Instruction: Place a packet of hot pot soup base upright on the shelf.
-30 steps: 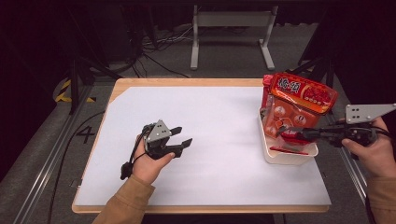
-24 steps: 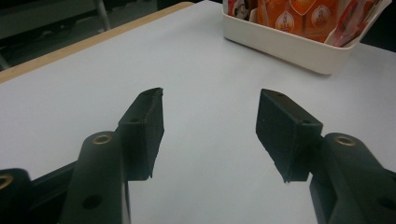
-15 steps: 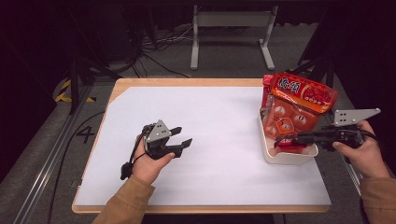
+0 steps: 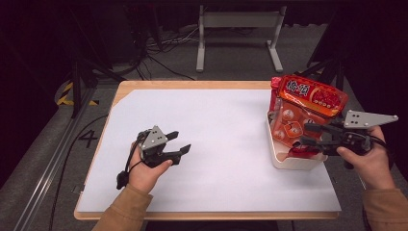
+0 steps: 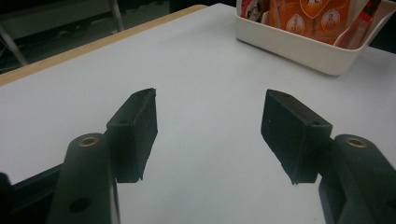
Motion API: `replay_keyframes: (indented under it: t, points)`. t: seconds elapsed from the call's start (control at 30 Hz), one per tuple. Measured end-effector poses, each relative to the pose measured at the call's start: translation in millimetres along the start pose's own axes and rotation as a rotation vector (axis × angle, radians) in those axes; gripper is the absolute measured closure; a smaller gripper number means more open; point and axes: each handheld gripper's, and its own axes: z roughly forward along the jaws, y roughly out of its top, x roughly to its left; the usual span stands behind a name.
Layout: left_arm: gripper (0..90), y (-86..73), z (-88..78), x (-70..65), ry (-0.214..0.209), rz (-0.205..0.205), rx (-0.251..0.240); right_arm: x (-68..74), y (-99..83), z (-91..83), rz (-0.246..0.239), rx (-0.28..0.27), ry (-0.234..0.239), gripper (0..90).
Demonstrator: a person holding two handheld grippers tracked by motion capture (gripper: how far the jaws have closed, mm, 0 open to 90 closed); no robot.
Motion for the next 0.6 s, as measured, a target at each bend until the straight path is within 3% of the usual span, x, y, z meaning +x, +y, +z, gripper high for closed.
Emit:
replay_keyframes:
  t: [0.2,0.3,0.43,0.6]
  points:
    - [35.2,-8.3,-27.9,5.7,0.019,-0.012,-0.014,25.7,12.7,25.0,0.021,-0.086,-0.077,38.0]
    - [33.8,-14.5,-41.4,9.8,0.033,-0.025,-0.019,37.7,14.8,38.4,0.023,-0.103,-0.113,34.6]
    - [31.2,-21.9,-53.1,14.1,0.042,-0.051,-0.026,53.2,11.4,59.4,0.045,-0.114,-0.116,30.6]
    - [28.8,-28.5,-59.8,16.2,0.051,-0.052,-0.024,67.0,1.5,78.4,0.065,-0.147,-0.150,27.5]
